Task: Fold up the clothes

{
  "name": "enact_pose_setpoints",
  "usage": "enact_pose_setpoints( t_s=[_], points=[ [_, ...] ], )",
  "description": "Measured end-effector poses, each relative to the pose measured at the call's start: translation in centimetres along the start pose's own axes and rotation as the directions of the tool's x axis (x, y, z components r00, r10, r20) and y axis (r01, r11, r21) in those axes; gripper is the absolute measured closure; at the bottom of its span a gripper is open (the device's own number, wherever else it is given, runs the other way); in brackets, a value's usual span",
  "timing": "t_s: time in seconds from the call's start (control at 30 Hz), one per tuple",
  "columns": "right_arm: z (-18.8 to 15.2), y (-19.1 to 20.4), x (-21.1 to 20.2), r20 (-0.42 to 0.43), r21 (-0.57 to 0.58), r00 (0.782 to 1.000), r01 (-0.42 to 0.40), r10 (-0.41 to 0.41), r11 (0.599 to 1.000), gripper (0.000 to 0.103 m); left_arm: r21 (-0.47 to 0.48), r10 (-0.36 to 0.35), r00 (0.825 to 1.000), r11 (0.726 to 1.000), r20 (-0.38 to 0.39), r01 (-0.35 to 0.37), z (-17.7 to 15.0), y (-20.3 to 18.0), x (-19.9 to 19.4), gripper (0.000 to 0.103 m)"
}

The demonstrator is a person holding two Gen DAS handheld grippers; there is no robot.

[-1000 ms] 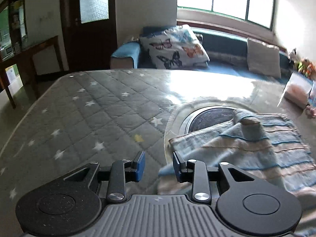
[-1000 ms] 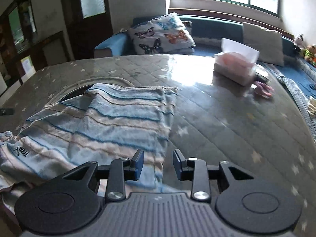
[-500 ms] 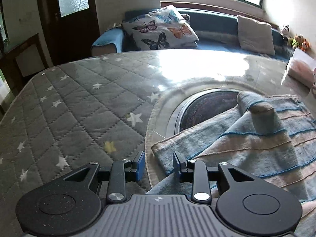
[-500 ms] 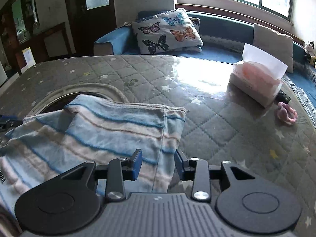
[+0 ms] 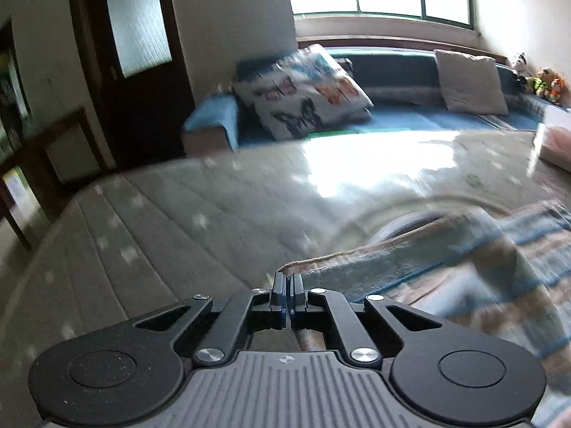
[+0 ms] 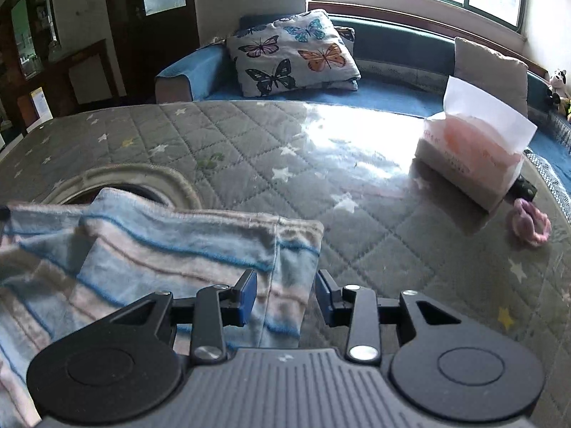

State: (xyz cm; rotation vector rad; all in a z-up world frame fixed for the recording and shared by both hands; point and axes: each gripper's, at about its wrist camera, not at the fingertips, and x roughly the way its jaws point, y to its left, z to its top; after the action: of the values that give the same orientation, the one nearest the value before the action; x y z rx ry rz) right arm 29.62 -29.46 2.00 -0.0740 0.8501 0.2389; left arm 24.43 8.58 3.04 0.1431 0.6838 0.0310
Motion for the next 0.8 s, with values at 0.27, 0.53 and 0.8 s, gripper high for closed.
enact_pose_setpoints(
  t_s=[0.27,0.53,0.8],
  points=[
    [1.4,-0.6,3.2,-0.003,0.037,1.000,0.012,-0.012,0.999,0.069,0.038,0.051,0.998,0.998,0.027,-0.052,1.7,0.6,1.9,0.101],
    [2.7,-0.1,3.9,0.065,0.015,0.998,0.018,-0.019,1.000,0.099,0.038,0.092,0.996,0.995,0.020,-0.093,2.3,1.1,4.1,0.101],
    [5.1,-0.5,7.0,0.079,0.024,0.996,0.038,-0.040,0.999,0.098,0.068,0.129,0.991,0.989,-0.021,-0.127,3.4,1.1,8.6,0.101]
  ],
)
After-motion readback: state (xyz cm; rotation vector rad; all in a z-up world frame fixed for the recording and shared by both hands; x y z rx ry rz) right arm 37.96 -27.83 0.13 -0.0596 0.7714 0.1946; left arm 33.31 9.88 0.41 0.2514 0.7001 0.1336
